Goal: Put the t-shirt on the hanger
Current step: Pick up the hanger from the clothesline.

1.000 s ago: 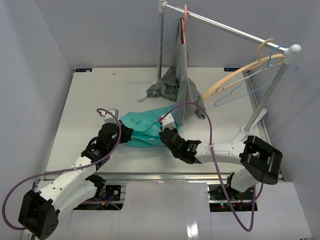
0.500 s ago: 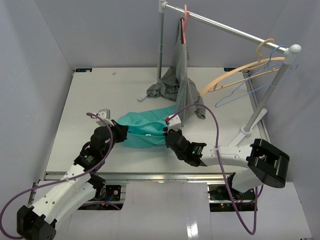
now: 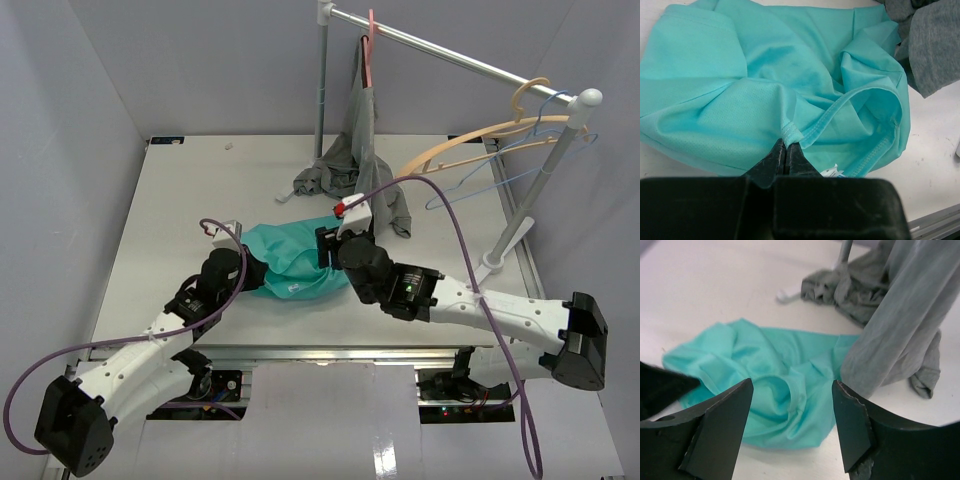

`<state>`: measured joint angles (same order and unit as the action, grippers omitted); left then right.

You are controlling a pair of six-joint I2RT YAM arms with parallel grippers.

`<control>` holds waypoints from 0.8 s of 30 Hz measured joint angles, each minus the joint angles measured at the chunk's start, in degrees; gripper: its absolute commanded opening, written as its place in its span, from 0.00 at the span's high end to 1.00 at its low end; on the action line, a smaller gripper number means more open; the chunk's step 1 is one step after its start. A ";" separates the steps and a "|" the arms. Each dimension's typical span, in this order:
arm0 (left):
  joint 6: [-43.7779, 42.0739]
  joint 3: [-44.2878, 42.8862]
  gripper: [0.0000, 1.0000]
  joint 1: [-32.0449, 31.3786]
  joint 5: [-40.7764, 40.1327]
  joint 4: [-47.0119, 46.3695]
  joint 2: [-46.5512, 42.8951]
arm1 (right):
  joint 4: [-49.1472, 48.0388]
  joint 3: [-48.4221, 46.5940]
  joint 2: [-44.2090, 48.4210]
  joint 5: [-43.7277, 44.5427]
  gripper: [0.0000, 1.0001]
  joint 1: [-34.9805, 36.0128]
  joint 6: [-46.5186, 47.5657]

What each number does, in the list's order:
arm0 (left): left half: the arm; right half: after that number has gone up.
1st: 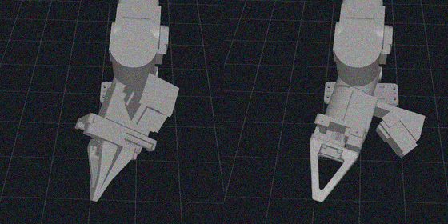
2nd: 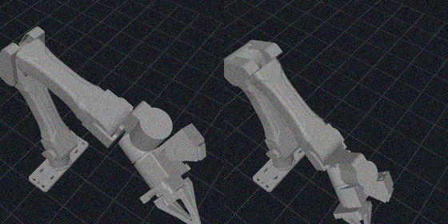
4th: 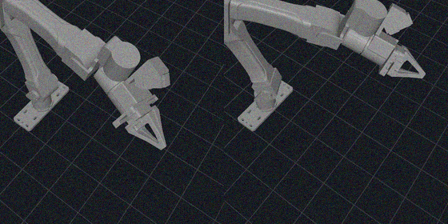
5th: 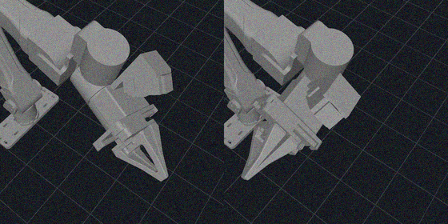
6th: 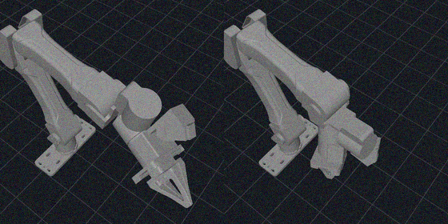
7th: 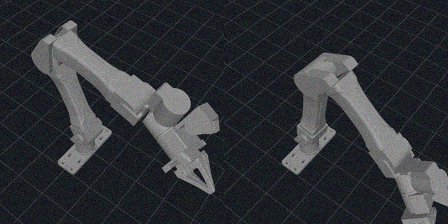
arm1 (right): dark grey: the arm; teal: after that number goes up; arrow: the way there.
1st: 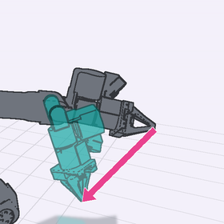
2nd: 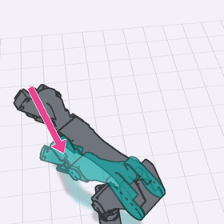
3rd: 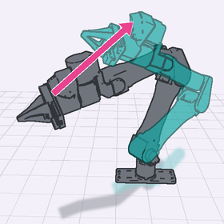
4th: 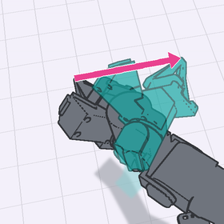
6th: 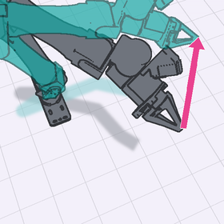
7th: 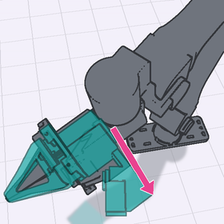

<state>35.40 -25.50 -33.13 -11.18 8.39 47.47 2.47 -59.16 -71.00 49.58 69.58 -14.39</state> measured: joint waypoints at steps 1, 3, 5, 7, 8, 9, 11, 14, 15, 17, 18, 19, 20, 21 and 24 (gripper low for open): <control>-0.11 0.25 1.00 -0.19 0.00 -0.30 0.06 | 0.80 -1.99 0.51 1.12 0.20 0.03 0.45; -0.37 0.91 1.00 -0.48 0.00 -0.81 0.05 | 2.21 -5.80 1.45 3.60 0.19 0.04 1.63; -0.53 1.62 1.00 -0.70 -0.03 -1.04 -0.32 | 3.36 -9.41 1.55 6.56 0.17 0.04 3.48; -0.68 2.19 1.00 -1.06 -0.18 -1.05 -1.12 | 3.84 -13.01 1.24 10.13 0.17 -0.12 5.71; -0.80 2.41 1.00 -1.32 -0.24 -1.06 -1.65 | 3.92 -14.55 1.18 11.89 0.17 -0.35 6.84; -0.90 2.53 1.00 -1.60 -0.28 -1.07 -2.24 | 4.00 -15.72 1.18 13.34 0.17 -0.65 7.82; -1.01 2.58 1.00 -2.14 -0.37 -1.14 -3.31 | 4.02 -17.39 1.22 15.71 0.17 -1.26 9.21; -1.20 2.58 1.00 -3.01 -0.64 -1.21 -4.35 | 4.38 -17.95 1.97 18.56 0.18 -3.28 10.81; -1.29 2.58 1.00 -3.25 -0.73 -1.20 -4.47 | 4.70 -17.92 2.57 19.56 0.18 -3.86 11.27; -1.44 2.58 1.00 -3.68 -0.97 -1.16 -4.55 | 5.17 -17.85 4.10 21.64 0.18 -4.71 12.09; -1.51 2.58 1.00 -3.87 -1.12 -1.13 -4.55 | 5.25 -17.83 4.99 22.73 0.19 -4.98 12.45; -1.54 2.58 1.00 -4.06 -1.31 -1.11 -4.56 | 5.19 -17.58 6.29 23.91 0.19 -5.06 13.02; -1.57 2.58 1.00 -4.22 -1.47 -1.10 -4.60 | 5.16 -17.20 7.72 25.03 0.20 -5.13 13.53; -1.60 2.58 1.00 -4.33 -1.58 -1.08 -4.66 | 5.17 -16.64 9.27 26.03 0.20 -5.22 13.93; -1.76 2.58 1.00 -4.73 -1.94 -1.06 -4.96 | 4.94 -15.08 13.58 28.23 0.21 -6.05 14.81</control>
<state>33.64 -22.92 -37.85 -13.12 7.33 42.51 7.41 -74.24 -57.42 77.80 63.54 0.42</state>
